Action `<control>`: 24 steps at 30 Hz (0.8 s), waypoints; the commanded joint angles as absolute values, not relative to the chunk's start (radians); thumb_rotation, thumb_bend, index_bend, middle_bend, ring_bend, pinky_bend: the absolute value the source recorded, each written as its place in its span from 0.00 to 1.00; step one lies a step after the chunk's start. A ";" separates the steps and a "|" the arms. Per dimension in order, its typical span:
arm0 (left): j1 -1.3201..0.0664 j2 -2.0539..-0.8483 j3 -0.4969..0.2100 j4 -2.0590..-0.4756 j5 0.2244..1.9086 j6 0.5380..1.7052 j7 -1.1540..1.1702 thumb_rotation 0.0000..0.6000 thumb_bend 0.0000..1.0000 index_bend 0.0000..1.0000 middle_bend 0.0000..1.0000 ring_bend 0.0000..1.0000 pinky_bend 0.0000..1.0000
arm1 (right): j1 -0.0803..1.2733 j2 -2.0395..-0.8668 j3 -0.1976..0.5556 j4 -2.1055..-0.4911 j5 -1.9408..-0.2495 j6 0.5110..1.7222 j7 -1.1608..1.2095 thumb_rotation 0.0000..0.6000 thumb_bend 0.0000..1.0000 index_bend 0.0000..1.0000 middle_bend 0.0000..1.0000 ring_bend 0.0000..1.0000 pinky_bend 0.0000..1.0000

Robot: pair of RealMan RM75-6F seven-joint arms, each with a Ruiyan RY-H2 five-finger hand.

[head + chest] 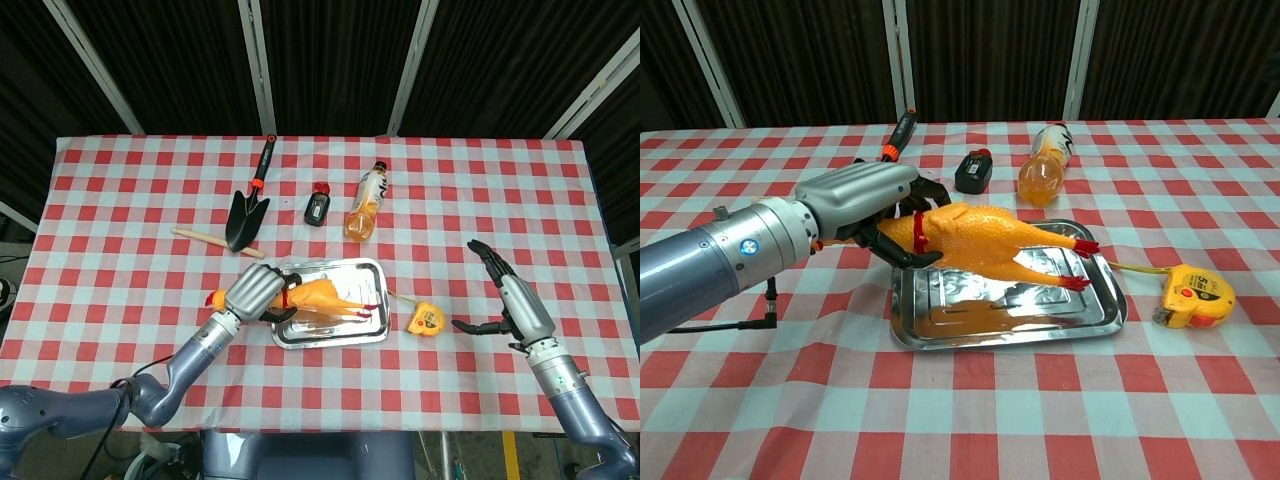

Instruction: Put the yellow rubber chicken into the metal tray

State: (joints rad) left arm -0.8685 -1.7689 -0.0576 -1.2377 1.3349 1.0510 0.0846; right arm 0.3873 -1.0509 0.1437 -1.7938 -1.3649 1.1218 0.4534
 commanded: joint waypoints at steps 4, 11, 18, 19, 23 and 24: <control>-0.869 -1.822 -0.068 -1.182 1.363 1.030 0.046 1.00 0.25 0.43 0.49 0.42 0.45 | 0.386 -1.050 0.143 -1.795 -1.361 1.115 0.455 1.00 0.13 0.00 0.00 0.00 0.07; -0.871 -1.839 -0.083 -1.173 1.365 1.006 0.075 1.00 0.07 0.10 0.16 0.11 0.18 | 0.384 -1.049 0.142 -1.794 -1.361 1.110 0.460 1.00 0.13 0.00 0.00 0.00 0.07; -0.857 -1.825 -0.095 -1.218 1.359 1.011 0.137 1.00 0.03 0.00 0.00 0.00 0.03 | 0.379 -1.048 0.141 -1.792 -1.370 1.113 0.473 1.00 0.13 0.00 0.00 0.00 0.07; -0.854 -1.818 -0.096 -1.227 1.366 1.020 0.143 1.00 0.03 0.00 0.00 0.00 0.03 | 0.378 -1.047 0.141 -1.792 -1.373 1.115 0.473 1.00 0.13 0.00 0.00 0.00 0.07; -0.820 -1.760 -0.099 -1.307 1.397 1.092 0.155 1.00 0.03 0.00 0.00 0.00 0.03 | 0.370 -1.040 0.141 -1.790 -1.378 1.128 0.478 1.00 0.13 0.00 0.00 0.00 0.07; -0.808 -1.734 -0.099 -1.340 1.400 1.108 0.161 1.00 0.03 0.00 0.00 0.00 0.03 | 0.366 -1.037 0.142 -1.788 -1.376 1.132 0.480 1.00 0.13 0.00 0.00 0.00 0.07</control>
State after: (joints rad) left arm -0.8342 -1.7797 -0.0964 -1.2837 1.3835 1.0695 0.1499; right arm 0.3683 -1.0390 0.1416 -1.7893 -1.3767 1.1302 0.4783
